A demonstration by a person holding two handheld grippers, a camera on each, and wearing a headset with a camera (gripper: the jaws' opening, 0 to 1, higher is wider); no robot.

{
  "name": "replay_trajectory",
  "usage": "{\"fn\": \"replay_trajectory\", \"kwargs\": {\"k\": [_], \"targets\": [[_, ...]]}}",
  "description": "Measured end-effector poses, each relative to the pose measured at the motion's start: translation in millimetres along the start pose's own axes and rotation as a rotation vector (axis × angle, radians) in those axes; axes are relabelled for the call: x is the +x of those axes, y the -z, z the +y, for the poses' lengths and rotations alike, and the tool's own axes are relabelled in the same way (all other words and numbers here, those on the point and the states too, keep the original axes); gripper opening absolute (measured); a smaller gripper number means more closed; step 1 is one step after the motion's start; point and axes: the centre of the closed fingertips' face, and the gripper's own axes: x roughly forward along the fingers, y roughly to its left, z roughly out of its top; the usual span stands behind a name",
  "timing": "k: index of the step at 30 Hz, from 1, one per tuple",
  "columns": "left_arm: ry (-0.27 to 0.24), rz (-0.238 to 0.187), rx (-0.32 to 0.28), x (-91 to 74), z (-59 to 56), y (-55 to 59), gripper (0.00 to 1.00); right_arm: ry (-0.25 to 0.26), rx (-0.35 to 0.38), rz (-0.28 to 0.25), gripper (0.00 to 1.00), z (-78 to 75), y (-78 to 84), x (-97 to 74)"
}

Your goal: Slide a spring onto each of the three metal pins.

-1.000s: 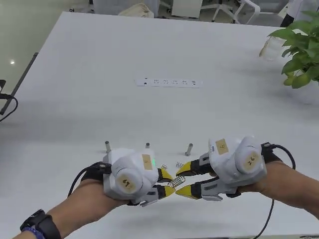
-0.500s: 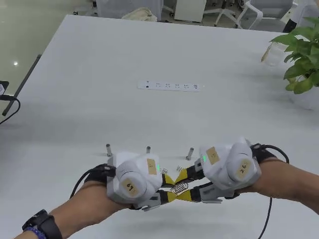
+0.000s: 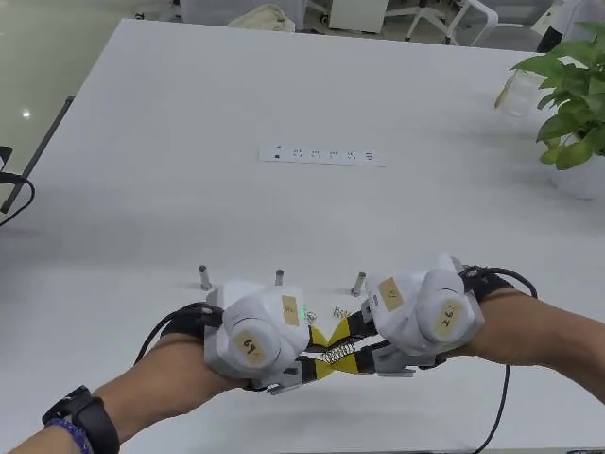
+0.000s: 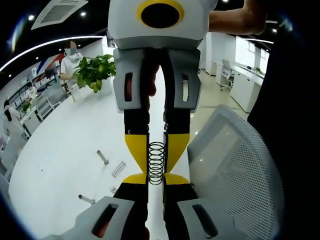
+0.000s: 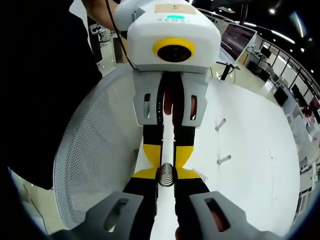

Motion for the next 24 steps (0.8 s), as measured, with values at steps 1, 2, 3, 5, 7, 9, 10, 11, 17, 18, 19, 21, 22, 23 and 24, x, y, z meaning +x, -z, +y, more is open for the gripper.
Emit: {"fn": "replay_trajectory", "kwargs": {"k": [1, 2, 3, 5, 7, 9, 10, 11, 17, 18, 19, 21, 22, 23, 24], "targets": [[0.001, 0.000, -0.001, 0.0, 0.0, 0.0, 0.02, 0.001, 0.001, 0.000, 0.09, 0.0, 0.1, 0.0], [0.001, -0.002, -0.003, 0.2, -0.1, 0.0, 0.02, 0.002, 0.003, 0.000, 0.09, -0.1, 0.2, 0.1], [0.001, -0.003, -0.003, 0.6, 0.0, 0.1, 0.02, 0.003, 0.004, 0.000, 0.09, -0.2, 0.5, 0.1], [0.004, -0.003, -0.006, 1.3, -0.2, 0.9, 0.02, 0.007, 0.009, 0.002, 0.09, -0.6, 1.7, 0.7], [0.001, 0.004, 0.000, 2.5, 0.8, 2.9, 0.03, 0.017, 0.009, 0.006, 0.09, -1.4, 3.4, 2.8], [-0.002, 0.012, 0.010, 3.1, 0.3, 4.8, 0.03, 0.019, 0.014, 0.005, 0.09, -1.0, 3.4, 4.5], [-0.005, 0.013, 0.012, 3.3, 0.1, 5.3, 0.03, 0.021, 0.015, 0.005, 0.09, -1.1, 3.2, 5.0], [-0.005, 0.013, 0.008, 3.1, -0.5, 6.1, 0.03, 0.019, 0.016, 0.005, 0.09, -0.5, 3.1, 5.7], [-0.010, 0.024, -0.008, 2.7, -3.1, 16.1, 0.04, 0.014, 0.026, -0.005, 0.09, 1.7, 2.2, 9.3], [-0.015, 0.031, -0.008, 2.4, -3.0, 18.9, 0.06, 0.013, 0.026, -0.005, 0.09, 1.8, 2.5, 9.7], [-0.018, 0.042, -0.010, 1.5, -3.2, 22.9, 0.06, 0.012, 0.026, -0.003, 0.09, 2.2, 3.6, 10.4], [-0.023, 0.039, -0.030, -1.2, -3.0, 26.3, 0.07, 0.009, 0.028, 0.000, 0.09, 2.6, 5.1, 11.3], [-0.028, 0.039, -0.038, -2.5, -2.5, 28.1, 0.08, 0.008, 0.029, 0.002, 0.09, 2.8, 6.1, 11.7], [-0.036, 0.042, -0.048, -4.7, -1.6, 30.7, 0.09, 0.007, 0.029, 0.006, 0.09, 2.8, 7.6, 12.3], [-0.045, 0.043, -0.060, -7.1, -0.4, 33.3, 0.10, 0.008, 0.029, 0.010, 0.09, 2.3, 9.4, 12.9]]}}
